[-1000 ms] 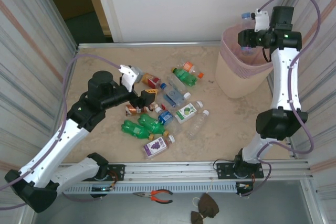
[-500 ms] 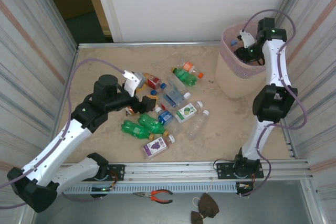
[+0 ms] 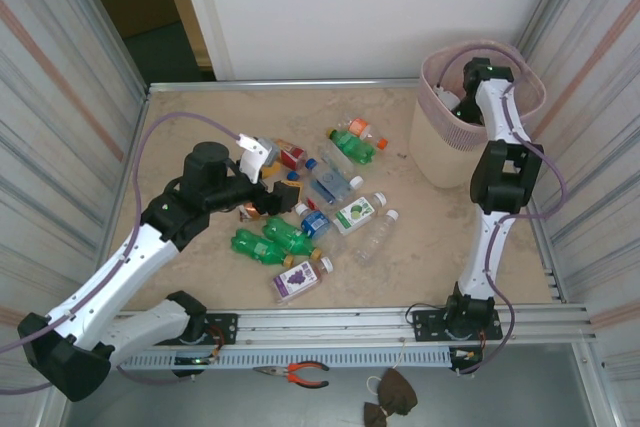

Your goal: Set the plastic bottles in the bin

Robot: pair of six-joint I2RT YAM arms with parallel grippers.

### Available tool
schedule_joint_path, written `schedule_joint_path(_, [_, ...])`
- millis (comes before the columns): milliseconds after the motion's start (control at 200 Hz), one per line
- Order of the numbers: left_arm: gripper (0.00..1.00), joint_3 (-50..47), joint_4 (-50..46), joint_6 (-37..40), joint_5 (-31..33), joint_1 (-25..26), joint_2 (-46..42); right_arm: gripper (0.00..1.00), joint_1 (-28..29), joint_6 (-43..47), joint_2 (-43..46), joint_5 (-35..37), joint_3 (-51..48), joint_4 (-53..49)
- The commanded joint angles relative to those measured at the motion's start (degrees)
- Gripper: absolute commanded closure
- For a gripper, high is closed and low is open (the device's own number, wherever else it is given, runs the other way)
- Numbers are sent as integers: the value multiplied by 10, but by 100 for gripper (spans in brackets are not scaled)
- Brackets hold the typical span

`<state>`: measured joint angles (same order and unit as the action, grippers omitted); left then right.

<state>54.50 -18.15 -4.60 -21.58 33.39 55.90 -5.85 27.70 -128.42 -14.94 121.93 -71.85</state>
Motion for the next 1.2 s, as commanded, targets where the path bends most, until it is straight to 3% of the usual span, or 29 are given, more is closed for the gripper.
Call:
schedule_joint_path(0, [17, -6, 7, -7, -4, -3, 0, 39, 3, 5, -28, -1, 10, -10])
schedule_joint_path(531, [17, -11, -4, -27, 15, -3, -18, 13, -3, -75, -92, -32, 111, 9])
schedule_joint_path(802, [17, -13, -16, -41, 31, -3, -26, 5, -7, -92, -27, -49, 112, 0])
schedule_joint_path(1192, [17, -2, -55, -60, 60, -3, -27, 3, -24, -124, 111, -18, 71, -1])
